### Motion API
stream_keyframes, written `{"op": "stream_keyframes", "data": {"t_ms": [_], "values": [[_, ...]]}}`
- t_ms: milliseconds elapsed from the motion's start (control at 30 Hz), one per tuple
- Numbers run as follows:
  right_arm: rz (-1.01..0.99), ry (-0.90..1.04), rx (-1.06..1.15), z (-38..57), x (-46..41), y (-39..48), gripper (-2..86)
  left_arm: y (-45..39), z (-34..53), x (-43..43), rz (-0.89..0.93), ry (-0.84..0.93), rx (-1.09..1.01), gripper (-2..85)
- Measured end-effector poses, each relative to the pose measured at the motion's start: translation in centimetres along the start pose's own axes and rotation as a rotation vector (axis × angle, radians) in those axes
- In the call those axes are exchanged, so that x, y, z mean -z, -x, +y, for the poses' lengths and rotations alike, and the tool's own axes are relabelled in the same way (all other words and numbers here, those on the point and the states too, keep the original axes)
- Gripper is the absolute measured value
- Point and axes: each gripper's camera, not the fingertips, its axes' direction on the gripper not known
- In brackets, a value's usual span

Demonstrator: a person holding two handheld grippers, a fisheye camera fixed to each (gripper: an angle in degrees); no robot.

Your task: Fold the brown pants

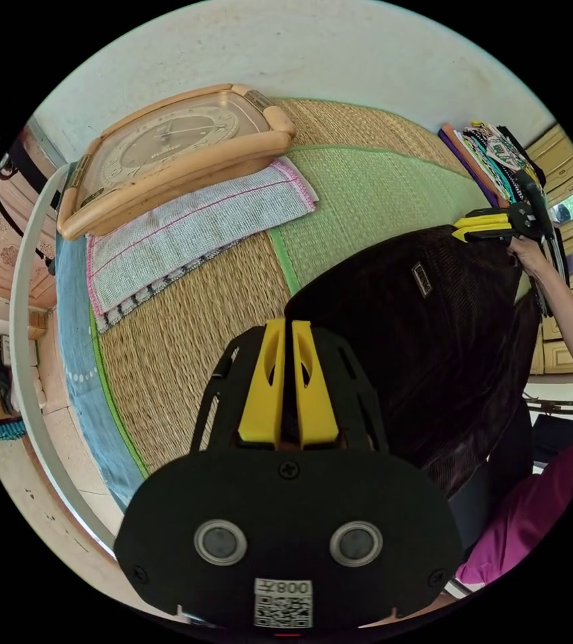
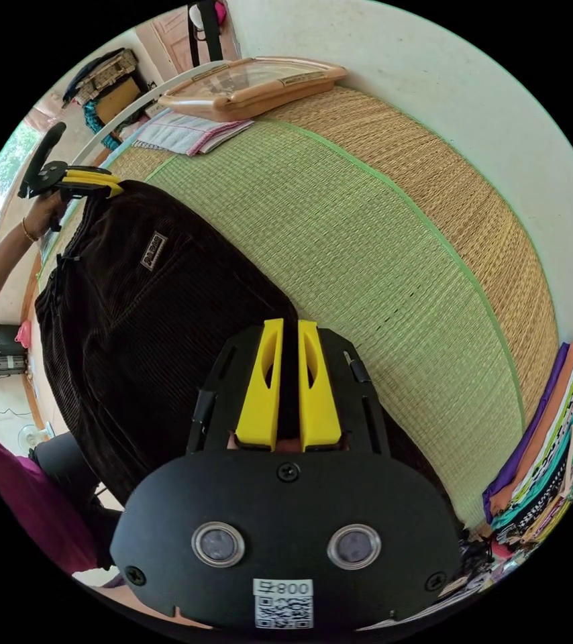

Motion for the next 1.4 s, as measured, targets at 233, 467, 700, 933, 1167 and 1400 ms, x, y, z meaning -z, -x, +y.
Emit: {"op": "stream_keyframes", "data": {"t_ms": [233, 467, 700, 933, 1167, 1400], "values": [[-0.022, -0.06, -0.039, 2.3, 5.8, -1.1, 3.1, -1.6, 0.3, 5.3, -0.014, -0.056, -0.035, 1.5], [0.055, -0.141, -0.009, 7.9, 16.4, 2.0, 2.8, -4.0, 2.6, 11.6, -0.018, -0.129, -0.054, 1.5], [0.077, -0.223, -0.033, 15.3, 25.8, 6.3, 2.6, -8.2, 7.7, 18.7, -0.039, -0.189, -0.108, 1.5], [0.053, -0.258, 0.024, 26.1, 29.9, 14.8, 2.6, -11.7, 15.5, 20.5, -0.022, -0.132, -0.146, 1.4], [-0.019, -0.117, 0.074, 32.6, 25.3, 22.3, 2.6, -13.0, 21.3, 16.5, -0.008, 0.012, -0.097, 1.3], [-0.022, -0.053, 0.062, 34.8, 24.2, 24.6, 2.7, -13.5, 24.0, 15.2, 0.023, 0.052, -0.066, 1.3]]}}
